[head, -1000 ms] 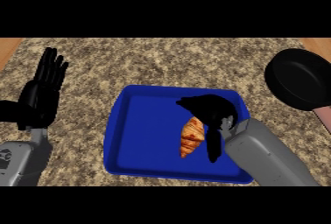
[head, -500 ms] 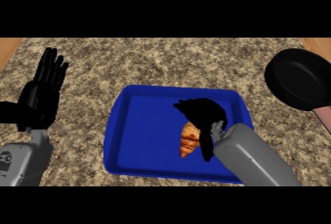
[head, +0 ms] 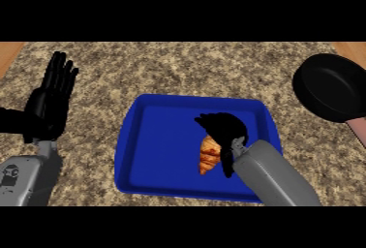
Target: Pick the croissant from the tray and place it in the pot
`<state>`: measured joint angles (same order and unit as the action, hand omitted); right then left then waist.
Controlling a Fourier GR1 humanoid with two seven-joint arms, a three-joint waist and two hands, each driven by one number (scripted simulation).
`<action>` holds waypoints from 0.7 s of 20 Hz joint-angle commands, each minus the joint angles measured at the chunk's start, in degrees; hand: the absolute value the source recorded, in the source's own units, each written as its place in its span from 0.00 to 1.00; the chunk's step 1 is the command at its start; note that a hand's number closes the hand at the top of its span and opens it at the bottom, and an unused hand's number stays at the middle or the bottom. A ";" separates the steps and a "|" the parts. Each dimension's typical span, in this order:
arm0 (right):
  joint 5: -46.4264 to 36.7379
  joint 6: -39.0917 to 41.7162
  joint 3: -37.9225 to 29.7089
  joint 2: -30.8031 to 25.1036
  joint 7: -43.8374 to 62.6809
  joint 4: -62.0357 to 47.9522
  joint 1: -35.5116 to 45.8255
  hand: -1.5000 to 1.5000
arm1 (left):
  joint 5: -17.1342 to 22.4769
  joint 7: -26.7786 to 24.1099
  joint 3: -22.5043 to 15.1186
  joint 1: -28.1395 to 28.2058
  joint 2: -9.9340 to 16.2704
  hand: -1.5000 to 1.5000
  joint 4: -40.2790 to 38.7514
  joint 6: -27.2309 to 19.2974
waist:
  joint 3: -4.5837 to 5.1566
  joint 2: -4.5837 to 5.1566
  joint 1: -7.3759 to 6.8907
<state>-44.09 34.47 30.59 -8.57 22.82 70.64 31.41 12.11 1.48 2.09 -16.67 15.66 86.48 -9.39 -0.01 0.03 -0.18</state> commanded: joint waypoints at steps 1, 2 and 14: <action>-4.70 -4.44 0.63 2.59 -5.29 -7.55 0.18 0.00 | -1.66 0.71 -0.18 -0.91 -1.60 0.50 -0.45 -0.78 | 0.00 0.05 -0.12; -4.88 -3.70 1.12 1.55 -4.48 -2.38 -4.05 0.00 | -1.54 -0.77 -0.57 2.65 -1.83 0.50 1.93 0.74 | 0.00 -0.05 0.01; -9.80 -9.98 5.12 4.39 -17.27 -8.72 -4.99 1.00 | 0.52 1.17 2.75 1.46 -0.60 0.50 1.44 3.11 | 0.00 -0.05 -0.10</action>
<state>-52.65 26.72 31.46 -5.77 9.48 62.53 31.93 11.02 1.77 3.31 -15.99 14.07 87.29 -7.75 0.55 -1.11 -0.13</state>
